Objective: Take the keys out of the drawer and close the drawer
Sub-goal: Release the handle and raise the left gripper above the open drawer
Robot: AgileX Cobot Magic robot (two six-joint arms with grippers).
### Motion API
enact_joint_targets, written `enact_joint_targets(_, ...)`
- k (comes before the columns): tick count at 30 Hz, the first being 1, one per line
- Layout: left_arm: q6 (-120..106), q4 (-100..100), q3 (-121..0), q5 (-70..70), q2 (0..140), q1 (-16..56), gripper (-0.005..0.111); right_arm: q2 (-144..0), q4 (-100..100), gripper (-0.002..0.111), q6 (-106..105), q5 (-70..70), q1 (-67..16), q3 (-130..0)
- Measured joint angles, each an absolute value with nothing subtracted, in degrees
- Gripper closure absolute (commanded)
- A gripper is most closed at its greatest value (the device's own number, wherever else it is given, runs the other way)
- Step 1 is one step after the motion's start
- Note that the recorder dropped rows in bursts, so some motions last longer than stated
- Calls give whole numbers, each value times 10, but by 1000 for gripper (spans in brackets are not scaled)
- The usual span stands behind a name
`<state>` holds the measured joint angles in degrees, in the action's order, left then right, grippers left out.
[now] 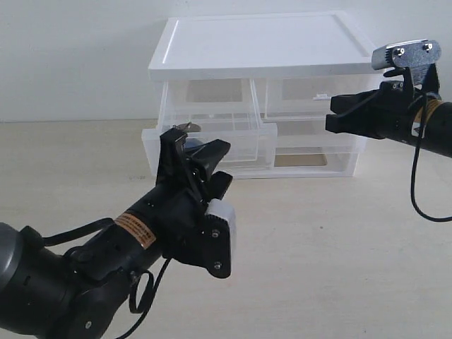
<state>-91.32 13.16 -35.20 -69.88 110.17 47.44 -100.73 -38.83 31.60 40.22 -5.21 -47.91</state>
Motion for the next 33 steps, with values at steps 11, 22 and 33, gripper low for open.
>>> enact_joint_targets(11, -607, 128, -295, -698, 1015, 525, 49, -1007, -388, 107, 316, 401, -52, -479)
enact_joint_targets(22, -348, 325, -410, -367, 782, 485, 81, -1007, -388, 107, 316, 397, -52, -479)
enact_joint_targets(33, -356, 336, -693, 133, 854, 320, 47, -1007, -388, 107, 316, 390, -52, -479)
